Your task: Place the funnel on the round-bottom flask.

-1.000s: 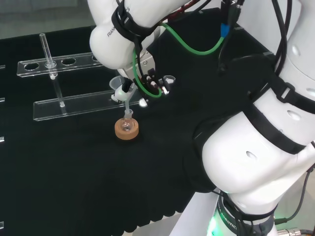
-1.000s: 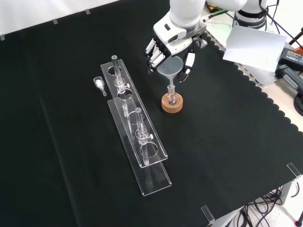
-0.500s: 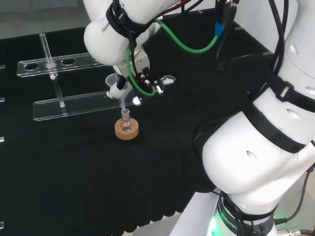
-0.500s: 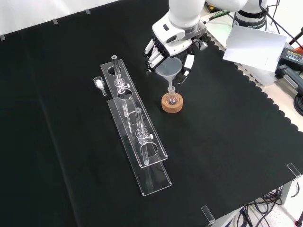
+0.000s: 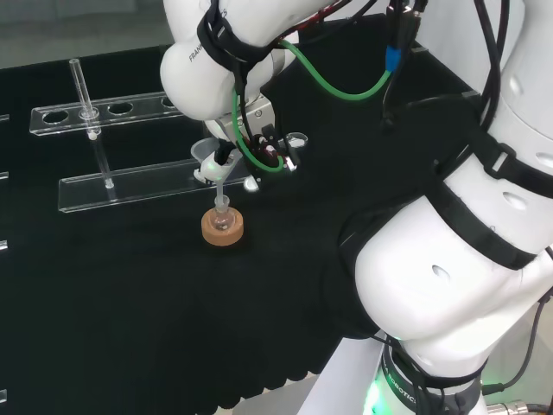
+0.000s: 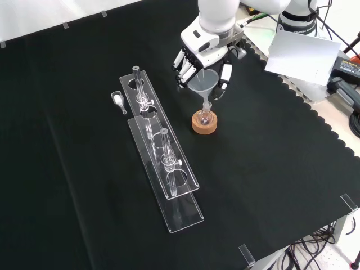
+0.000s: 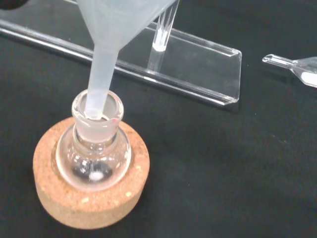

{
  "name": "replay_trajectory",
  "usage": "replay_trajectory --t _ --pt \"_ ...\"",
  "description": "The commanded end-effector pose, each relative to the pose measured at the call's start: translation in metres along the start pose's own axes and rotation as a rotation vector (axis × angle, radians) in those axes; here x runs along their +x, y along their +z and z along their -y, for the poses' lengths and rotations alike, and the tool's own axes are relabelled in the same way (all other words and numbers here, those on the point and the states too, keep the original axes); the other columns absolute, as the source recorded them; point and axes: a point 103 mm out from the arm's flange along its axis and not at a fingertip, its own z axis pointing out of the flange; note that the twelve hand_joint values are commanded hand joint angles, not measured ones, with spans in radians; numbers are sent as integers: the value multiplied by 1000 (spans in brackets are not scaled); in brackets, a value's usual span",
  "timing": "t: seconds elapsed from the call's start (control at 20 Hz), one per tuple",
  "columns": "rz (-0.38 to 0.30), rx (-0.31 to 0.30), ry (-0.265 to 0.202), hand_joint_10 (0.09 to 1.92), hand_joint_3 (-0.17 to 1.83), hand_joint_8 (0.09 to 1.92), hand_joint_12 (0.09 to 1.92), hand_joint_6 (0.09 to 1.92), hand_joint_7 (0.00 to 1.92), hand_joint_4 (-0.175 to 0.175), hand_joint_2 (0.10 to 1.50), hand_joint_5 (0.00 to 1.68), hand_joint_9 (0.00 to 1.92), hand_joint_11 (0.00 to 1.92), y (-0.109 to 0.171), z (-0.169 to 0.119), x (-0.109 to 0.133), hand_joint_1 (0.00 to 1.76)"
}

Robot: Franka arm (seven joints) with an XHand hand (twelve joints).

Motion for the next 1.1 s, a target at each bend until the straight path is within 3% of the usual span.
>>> replay_trajectory --t 0.05,1.1 --pt "-21 4 -4 383 508 787 1053 747 943 -75 875 810 1267 869 5 -2 -3 784" --pt "-37 30 -15 377 510 797 1059 758 899 -85 869 768 1228 850 18 -7 2 765"
